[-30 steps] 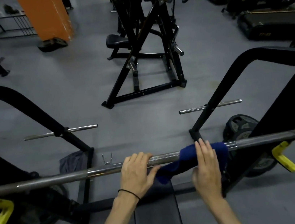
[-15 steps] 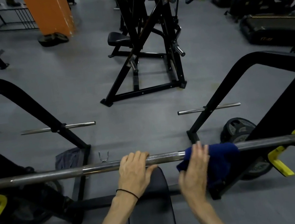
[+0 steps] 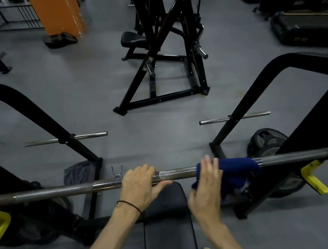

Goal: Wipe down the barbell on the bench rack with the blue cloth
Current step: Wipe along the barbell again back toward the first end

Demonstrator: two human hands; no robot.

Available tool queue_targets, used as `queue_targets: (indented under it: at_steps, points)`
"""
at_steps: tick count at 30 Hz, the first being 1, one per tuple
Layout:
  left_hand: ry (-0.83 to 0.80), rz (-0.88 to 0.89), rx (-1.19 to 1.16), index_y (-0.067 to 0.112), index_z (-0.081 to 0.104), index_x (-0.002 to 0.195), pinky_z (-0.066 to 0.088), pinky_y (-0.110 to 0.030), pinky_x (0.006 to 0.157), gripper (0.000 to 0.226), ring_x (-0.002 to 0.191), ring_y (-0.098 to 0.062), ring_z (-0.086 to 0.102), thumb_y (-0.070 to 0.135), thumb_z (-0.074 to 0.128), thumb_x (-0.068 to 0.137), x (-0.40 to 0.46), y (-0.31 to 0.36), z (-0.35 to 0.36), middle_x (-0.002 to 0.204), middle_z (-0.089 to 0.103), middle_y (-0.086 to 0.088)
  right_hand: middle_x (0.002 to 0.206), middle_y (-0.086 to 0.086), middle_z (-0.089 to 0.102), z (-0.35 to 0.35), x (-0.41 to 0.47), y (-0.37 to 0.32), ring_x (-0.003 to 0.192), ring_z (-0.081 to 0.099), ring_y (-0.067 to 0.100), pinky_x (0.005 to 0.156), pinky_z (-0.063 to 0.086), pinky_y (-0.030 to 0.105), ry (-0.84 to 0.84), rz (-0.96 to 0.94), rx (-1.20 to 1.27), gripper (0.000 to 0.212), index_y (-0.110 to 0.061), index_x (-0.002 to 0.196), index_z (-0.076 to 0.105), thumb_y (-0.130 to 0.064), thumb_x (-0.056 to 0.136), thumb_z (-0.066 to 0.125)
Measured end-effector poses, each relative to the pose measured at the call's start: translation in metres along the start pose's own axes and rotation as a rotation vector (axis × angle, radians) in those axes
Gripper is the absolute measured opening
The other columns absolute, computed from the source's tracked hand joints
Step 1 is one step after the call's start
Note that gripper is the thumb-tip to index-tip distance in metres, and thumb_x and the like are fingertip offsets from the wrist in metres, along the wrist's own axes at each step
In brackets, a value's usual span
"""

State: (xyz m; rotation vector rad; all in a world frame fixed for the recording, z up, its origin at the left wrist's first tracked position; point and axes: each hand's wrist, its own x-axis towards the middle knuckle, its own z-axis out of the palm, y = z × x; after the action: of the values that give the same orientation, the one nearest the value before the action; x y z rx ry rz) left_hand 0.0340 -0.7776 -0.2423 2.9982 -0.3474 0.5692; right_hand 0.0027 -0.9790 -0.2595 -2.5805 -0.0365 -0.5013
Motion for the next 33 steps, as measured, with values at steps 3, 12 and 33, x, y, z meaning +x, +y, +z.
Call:
queue_targets:
  at_steps: [3, 12, 33]
  points:
    - [-0.064, 0.044, 0.008, 0.022, 0.052, 0.066, 0.043, -0.029, 0.044, 0.068, 0.045, -0.02, 0.054, 0.083, 0.03, 0.088, 0.004, -0.004, -0.003, 0.055, 0.056, 0.004, 0.17, 0.013, 0.023, 0.006, -0.01, 0.0, 0.158, 0.017, 0.03, 0.128, 0.013, 0.046, -0.124, -0.319, -0.064, 0.108, -0.002, 0.16, 0.028, 0.011, 0.061, 0.07]
    - [-0.899, -0.069, -0.318, 0.007, 0.064, 0.081, 0.049, -0.037, 0.067, 0.088, 0.063, -0.023, 0.059, 0.091, 0.035, 0.079, 0.061, -0.017, -0.031, 0.068, 0.063, -0.002, 0.165, 0.017, 0.033, 0.001, 0.002, 0.0, 0.158, 0.016, 0.035, 0.13, 0.003, 0.046, 0.008, 0.024, -0.017, 0.105, 0.004, 0.156, 0.034, 0.015, 0.057, 0.068]
    - [0.171, 0.061, -0.102, 0.021, 0.068, 0.104, 0.04, -0.031, 0.067, 0.044, 0.073, -0.017, 0.053, 0.063, 0.056, 0.094, -0.018, -0.009, 0.003, 0.083, 0.057, 0.006, 0.163, 0.014, 0.037, -0.019, 0.011, 0.056, 0.153, 0.031, 0.033, 0.127, 0.02, 0.048, 0.033, -0.167, -0.133, 0.094, 0.001, 0.154, 0.04, 0.019, 0.064, 0.063]
